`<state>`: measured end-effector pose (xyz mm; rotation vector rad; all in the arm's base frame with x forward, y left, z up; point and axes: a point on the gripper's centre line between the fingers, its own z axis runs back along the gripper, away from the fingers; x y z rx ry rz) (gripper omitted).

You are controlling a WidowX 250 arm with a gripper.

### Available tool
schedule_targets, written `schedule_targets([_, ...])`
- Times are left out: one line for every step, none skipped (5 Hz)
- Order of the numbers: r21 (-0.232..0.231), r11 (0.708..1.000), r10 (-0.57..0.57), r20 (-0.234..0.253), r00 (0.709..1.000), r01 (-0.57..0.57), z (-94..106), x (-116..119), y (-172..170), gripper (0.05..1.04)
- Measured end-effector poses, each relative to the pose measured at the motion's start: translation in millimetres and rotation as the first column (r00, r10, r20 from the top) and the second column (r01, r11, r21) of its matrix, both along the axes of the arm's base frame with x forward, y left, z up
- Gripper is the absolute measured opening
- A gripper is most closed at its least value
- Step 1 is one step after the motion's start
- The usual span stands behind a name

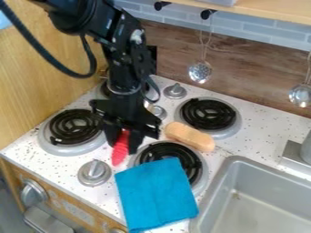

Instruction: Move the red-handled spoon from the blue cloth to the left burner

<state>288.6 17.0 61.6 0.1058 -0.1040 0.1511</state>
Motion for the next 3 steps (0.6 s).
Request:
schedule_targets([0.036, 0.998, -0.042, -0.047, 0.998, 0.044, -10.9, 17.3, 9.3, 0.469])
schedule_targets([0.045, 0.996, -0.080, -0.042, 0.996, 0.082, -19.4, 33.1, 11.4, 0.468])
schedule_targets([0.046, 0.997, -0.064, -0.040, 0.997, 0.066, -27.6, 44.4, 17.4, 0.468])
